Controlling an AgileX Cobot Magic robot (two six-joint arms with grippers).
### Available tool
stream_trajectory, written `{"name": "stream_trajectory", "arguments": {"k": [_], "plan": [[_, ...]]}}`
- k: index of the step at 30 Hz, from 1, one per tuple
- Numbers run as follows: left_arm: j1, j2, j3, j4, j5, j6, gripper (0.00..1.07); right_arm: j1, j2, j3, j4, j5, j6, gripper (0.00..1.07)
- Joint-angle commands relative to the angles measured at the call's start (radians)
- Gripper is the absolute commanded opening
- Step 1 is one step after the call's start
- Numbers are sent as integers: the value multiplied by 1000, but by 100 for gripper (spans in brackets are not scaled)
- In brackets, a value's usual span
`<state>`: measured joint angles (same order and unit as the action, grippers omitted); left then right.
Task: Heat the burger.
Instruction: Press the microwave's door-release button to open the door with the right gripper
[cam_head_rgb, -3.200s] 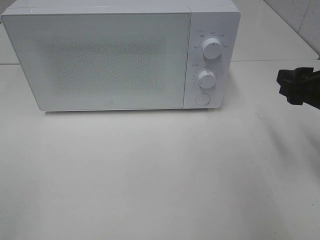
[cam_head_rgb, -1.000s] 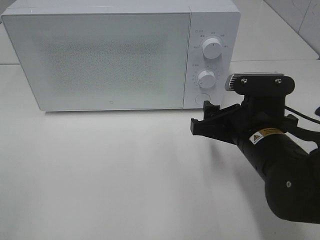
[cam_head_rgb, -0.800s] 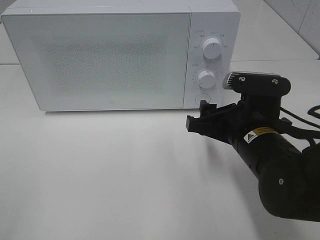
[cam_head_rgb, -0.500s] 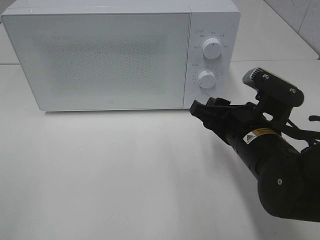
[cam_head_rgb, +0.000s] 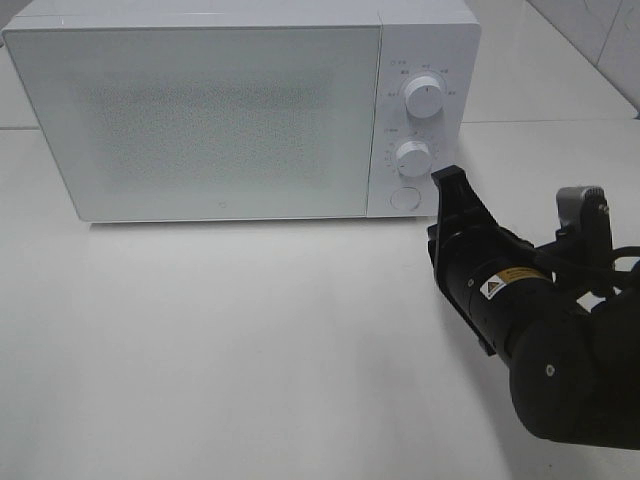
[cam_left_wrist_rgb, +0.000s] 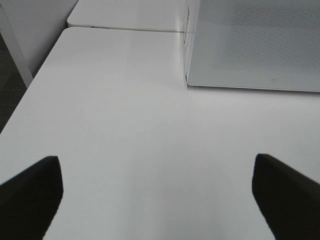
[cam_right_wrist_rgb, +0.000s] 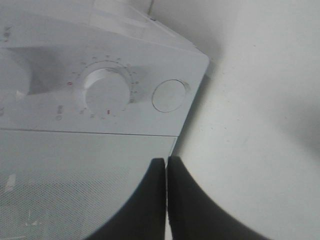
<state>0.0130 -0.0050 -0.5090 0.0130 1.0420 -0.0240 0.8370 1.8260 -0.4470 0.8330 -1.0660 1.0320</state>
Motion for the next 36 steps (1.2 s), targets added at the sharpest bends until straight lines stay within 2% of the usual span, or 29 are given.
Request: {"name": "stream_trajectory", "arguments": {"k": [1, 3, 12, 24, 32, 36], "plan": [[1, -19, 3, -4, -4, 0, 98, 2, 14, -7, -9, 22, 133, 0], [1, -19, 3, -4, -4, 0, 98, 2, 31, -7, -21, 25, 210, 0], [1, -19, 3, -4, -4, 0, 98, -1, 95, -72, -22, 32, 222, 0], [1, -19, 3, -4, -4, 0, 98, -88, 173, -217, -50, 56, 197, 0], [1, -19, 3, -4, -4, 0, 98, -141, 192, -277, -55, 108, 189, 0], [1, -19, 3, -4, -4, 0, 98, -141, 226, -316, -58, 114, 186, 0]]}}
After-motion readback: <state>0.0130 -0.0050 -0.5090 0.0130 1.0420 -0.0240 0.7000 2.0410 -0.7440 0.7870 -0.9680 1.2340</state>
